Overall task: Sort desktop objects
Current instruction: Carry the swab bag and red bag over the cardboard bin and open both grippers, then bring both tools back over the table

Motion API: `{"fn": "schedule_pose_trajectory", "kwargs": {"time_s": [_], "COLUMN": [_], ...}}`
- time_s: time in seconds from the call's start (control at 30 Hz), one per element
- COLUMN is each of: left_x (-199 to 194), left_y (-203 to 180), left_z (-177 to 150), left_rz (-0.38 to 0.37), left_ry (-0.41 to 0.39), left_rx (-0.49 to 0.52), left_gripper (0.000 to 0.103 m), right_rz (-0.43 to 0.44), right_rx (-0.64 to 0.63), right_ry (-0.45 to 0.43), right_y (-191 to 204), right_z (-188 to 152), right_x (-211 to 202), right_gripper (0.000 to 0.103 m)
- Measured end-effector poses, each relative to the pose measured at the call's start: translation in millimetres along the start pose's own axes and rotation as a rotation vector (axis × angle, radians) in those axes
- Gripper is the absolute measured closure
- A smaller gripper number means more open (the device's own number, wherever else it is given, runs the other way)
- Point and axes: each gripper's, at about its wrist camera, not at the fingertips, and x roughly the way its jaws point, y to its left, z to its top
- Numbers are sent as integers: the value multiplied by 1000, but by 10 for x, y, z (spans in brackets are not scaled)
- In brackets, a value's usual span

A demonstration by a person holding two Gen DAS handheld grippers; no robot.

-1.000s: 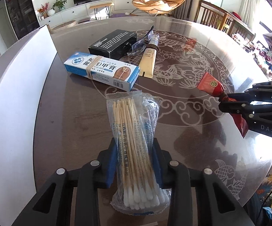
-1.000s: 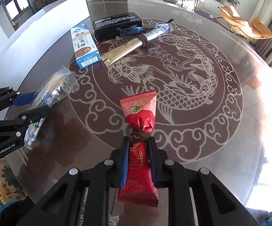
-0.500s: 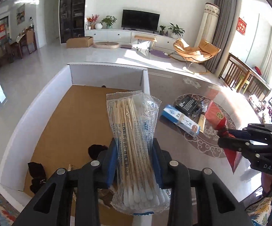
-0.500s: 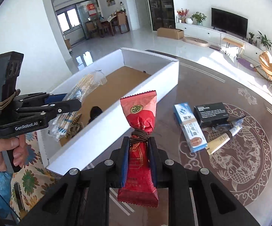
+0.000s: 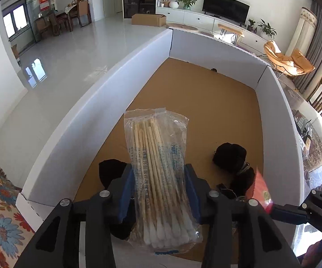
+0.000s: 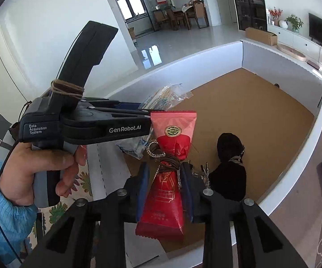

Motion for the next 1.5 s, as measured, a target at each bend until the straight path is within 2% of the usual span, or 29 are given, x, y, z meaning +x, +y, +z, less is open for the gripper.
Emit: {"fn": "schedule_pose_trajectory", "kwargs": {"time_s": [0.03,0.07,0.13,0.17,0.23,0.3,0.37,0.47,0.53,0.63,0.7,0.8,0.87,0.9,0.93,0.97,1.03,1.1,1.17,1.2,1.27,1.4,1.5], "left_x": [4,-10,-119,-169,-261,-228,-119,-215,-266,-388,-426,-486,-587,-661,-739,-813,-988,-1156,-1308,-1363,-1433,-1264,-965], "left_y": [-8,-18,14,21,6,-70,-174,-349,-458,-565,-565,-481,-501,-526,-575,-660,-921,-1227,-1599,-1789,-2150,-2857,-3331], "left_z": [-2,-1,23,42,44,33,-1,-88,-171,-299,-322,-321,-357,-368,-408,-434,-479,-548,-627,-664,-757,-973,-1217], "left_rz": [-5,-14,-44,-60,-107,-112,-129,-100,-88,-54,-30,-59,-59,-57,-57,-54,-82,-136,-192,-219,-285,-403,-399], "left_ry": [-8,-23,-75,-104,-152,-150,-94,-114,-113,-170,-198,-208,-231,-245,-257,-263,-278,-290,-297,-295,-288,-172,-87], "left_rx": [3,5,-6,-16,-17,12,56,124,154,186,174,92,71,80,99,120,173,234,300,331,382,462,531], "left_gripper": [24,21,21,21,20,17,17,17,17,17,17,16,16,16,15,15,15,15,13,3,0,0,0], "right_rz": [-20,-52,-156,-159,-163,-155,-157,-160,-157,-164,-162,-169,-179,-196,-220,-252,-325,-427,-526,-566,-632,-745,-810], "right_rx": [-25,-67,-191,-193,-172,-191,-186,-193,-191,-185,-192,-177,-147,-131,-114,-92,-38,49,162,223,351,508,561], "right_ry": [10,14,42,4,19,19,63,113,120,113,69,-57,-188,-256,-325,-389,-452,-438,-365,-318,-226,-128,-119], "right_y": [46,95,196,188,109,90,75,89,65,50,26,-34,-103,-149,-211,-315,-560,-867,-1314,-1558,-2042,-2623,-2780], "right_z": [-35,-84,-214,-238,-260,-269,-234,-272,-348,-471,-534,-654,-763,-834,-929,-1036,-1201,-1460,-1720,-1859,-2139,-2710,-2973], "right_x": [58,100,187,155,166,157,181,139,62,-42,-88,-287,-594,-769,-957,-1139,-1372,-1521,-1559,-1594,-1679,-1948,-2129], "right_gripper": [35,34,35,35,36,36,36,36,36,36,36,34,20,7,0,0,0,0,0,0,0,0,0]}}
